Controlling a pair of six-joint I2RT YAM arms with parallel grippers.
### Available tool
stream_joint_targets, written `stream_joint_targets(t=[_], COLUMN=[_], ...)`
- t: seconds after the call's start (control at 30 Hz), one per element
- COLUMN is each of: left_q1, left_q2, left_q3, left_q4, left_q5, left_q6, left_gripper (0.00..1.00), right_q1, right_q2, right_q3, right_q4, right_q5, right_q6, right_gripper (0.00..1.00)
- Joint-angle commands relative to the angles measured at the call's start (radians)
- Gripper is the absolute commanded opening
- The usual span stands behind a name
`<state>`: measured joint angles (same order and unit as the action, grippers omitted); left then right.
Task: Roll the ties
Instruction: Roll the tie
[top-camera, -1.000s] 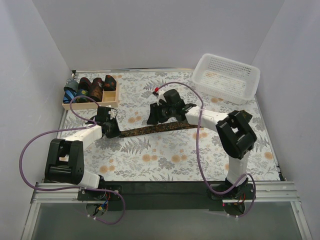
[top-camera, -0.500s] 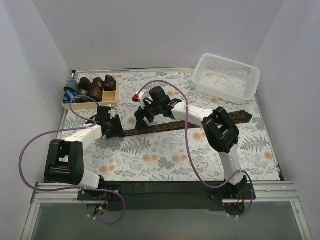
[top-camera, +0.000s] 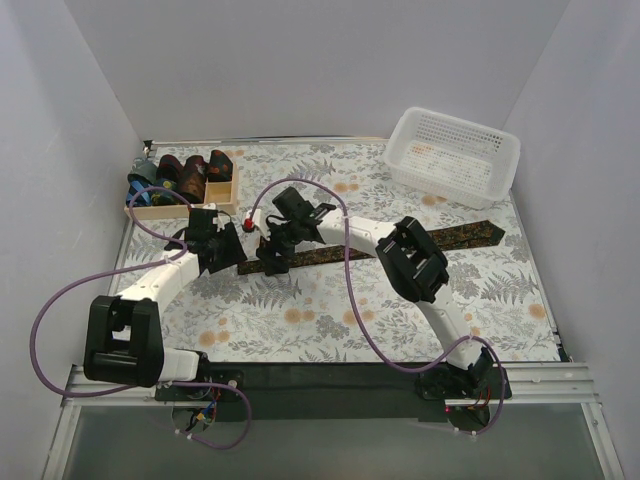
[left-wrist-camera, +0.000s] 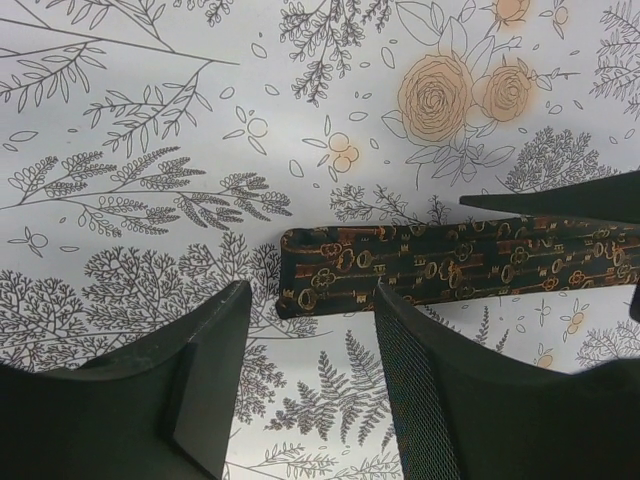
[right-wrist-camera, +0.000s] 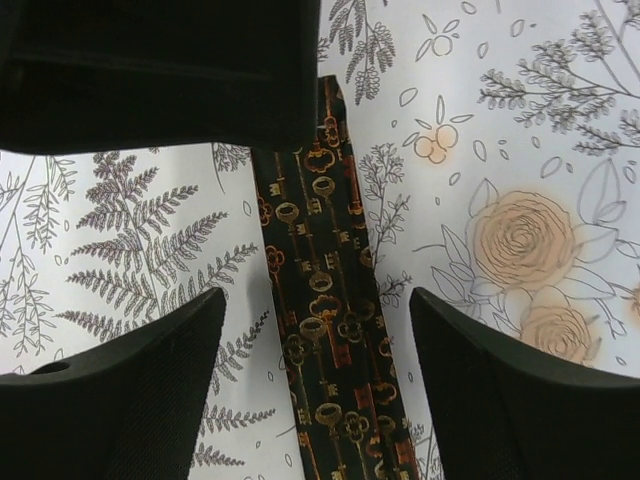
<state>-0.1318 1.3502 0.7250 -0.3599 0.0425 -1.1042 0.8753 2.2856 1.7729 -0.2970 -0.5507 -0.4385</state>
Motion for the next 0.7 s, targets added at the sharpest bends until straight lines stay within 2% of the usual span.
stream_joint_targets(t=[0.0, 0.27, 0.53, 0.67], left_q1=[0.006, 0.006, 0.006, 0.006], left_q2=[-0.039, -0.054, -0.042, -0.04], left_q3=[0.024, -0.006, -0.018, -0.024], left_q4=[-0.024, -0.005, 0.019, 0.029], left_q5=[-0.027, -0.024, 0.002, 0.016], left_q6=[-0.003, 0.006, 0.015, 0.018], left_gripper=[0.49, 0.48, 0.46, 0.46], right_q1=[0.011, 0.013, 0.014, 0.014], right_q2=[0.026, 0.066, 0.072, 0.071], right_q3=[0.059, 0.06, 0.051, 0.045], right_q4=[-0.039, -0.044, -0.054, -0.062], right_q5=[0.003, 0.037, 0.067, 0.064], right_q6=[-0.059, -0.069, -0.094, -0.098], right_gripper=[0.67, 0.59, 0.36, 0.33])
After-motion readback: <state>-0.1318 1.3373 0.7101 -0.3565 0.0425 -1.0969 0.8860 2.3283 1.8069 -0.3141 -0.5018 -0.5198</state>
